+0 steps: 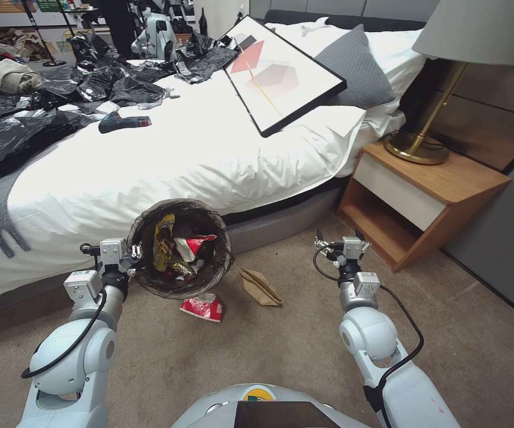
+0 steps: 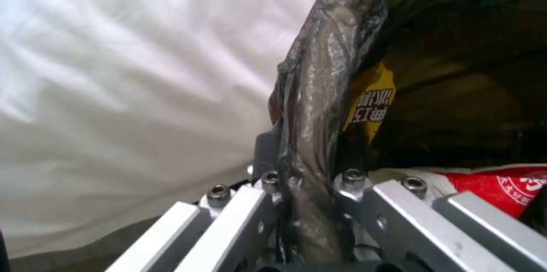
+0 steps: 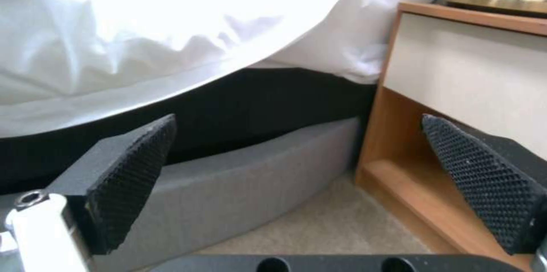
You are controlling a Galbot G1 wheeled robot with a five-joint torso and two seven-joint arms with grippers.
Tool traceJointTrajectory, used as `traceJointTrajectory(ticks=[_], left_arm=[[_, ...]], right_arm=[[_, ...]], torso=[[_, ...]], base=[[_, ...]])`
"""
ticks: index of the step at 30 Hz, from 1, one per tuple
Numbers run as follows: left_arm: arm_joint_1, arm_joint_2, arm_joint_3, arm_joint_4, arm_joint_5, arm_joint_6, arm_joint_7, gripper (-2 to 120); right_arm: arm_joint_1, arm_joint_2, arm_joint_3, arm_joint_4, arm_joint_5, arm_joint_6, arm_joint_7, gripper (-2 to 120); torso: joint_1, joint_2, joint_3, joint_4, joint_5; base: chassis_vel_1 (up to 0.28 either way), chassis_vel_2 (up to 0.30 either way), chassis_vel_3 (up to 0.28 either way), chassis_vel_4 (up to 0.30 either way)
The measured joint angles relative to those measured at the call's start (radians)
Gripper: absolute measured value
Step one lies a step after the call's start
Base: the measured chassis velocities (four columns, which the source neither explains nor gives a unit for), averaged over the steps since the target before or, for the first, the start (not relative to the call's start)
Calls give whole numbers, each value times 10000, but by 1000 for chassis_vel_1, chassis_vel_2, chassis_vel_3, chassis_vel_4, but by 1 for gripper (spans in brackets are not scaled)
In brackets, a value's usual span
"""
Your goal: Pick up the trash bin, then pick up the garbage from the floor and place it into the trash bin.
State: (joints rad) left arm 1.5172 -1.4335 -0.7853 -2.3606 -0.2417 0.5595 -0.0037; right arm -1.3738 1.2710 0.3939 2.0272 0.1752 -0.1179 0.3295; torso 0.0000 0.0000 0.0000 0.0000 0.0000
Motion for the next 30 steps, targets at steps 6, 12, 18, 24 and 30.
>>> traceJointTrajectory(ticks=[6, 12, 18, 24, 30], left_arm=[[8, 44, 4, -30, -23, -2, 52, 0], [21, 83, -20, -28, -35, -48, 121, 0], [39, 114, -30, 43, -86, -255, 218, 0], [77, 94, -34, 41, -12, -275, 248, 0], [197, 78, -103, -94, 92, -244, 288, 0]], right_arm=[[-7, -18, -73, 0, 45, -18, -9, 100], [5, -60, -130, 0, 72, -46, -7, 100], [-81, -393, -297, 469, 486, -566, -27, 100], [1240, -1961, -1278, 854, 2162, -2401, 171, 100], [3393, -3249, -2741, 624, 4504, -4301, 477, 100]], torso=[[0, 0, 0, 1, 0], [0, 0, 0, 1, 0], [0, 0, 0, 0, 0], [0, -1, 0, -3, 0], [0, -1, 2, 4, 1]], base=[[32, 28, 27, 26], [9, 9, 6, 6], [15, 17, 27, 14], [0, 0, 0, 0], [0, 0, 0, 0]])
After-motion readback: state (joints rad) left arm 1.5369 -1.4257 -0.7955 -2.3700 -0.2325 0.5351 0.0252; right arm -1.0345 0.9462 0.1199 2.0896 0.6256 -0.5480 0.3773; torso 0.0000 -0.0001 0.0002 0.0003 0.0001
